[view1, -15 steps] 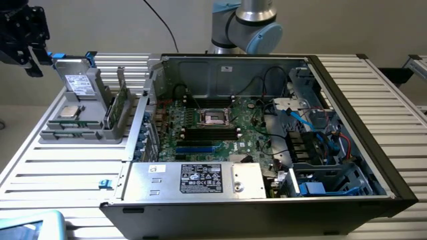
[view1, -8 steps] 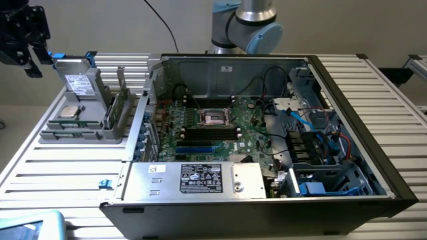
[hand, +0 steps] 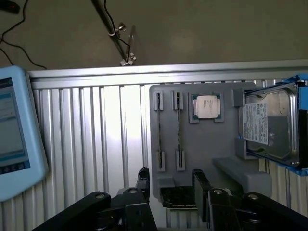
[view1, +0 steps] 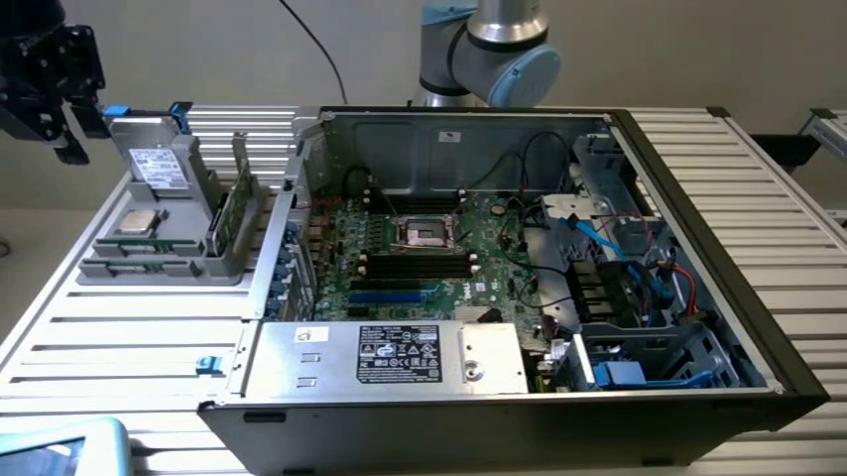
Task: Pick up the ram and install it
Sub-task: 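Pick up the ram and move it above insertion slot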
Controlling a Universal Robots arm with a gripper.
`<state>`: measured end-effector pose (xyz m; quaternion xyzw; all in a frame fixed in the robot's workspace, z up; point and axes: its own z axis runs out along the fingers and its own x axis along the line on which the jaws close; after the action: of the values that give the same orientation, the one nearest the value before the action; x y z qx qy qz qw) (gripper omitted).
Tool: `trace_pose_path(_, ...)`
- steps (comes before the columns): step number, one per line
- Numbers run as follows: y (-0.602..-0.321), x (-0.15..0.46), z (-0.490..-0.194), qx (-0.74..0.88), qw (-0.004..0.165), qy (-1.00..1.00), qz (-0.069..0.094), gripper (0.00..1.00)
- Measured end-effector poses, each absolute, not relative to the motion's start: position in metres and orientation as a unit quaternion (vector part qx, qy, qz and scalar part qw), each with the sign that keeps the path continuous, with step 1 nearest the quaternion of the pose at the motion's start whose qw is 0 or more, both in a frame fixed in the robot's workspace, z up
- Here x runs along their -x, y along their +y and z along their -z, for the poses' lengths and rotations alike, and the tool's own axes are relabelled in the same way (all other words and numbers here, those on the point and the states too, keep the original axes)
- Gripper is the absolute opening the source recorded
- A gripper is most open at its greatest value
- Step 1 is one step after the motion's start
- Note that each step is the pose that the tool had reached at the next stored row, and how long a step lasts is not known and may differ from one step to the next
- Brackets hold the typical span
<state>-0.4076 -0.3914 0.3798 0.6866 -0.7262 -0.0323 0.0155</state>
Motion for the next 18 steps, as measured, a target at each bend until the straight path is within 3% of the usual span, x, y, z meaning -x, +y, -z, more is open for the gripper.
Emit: trace_pose_path(18, -0.391, 0.408, -0.347, -0.687, 0.016, -0.726, 0.032, 0.49)
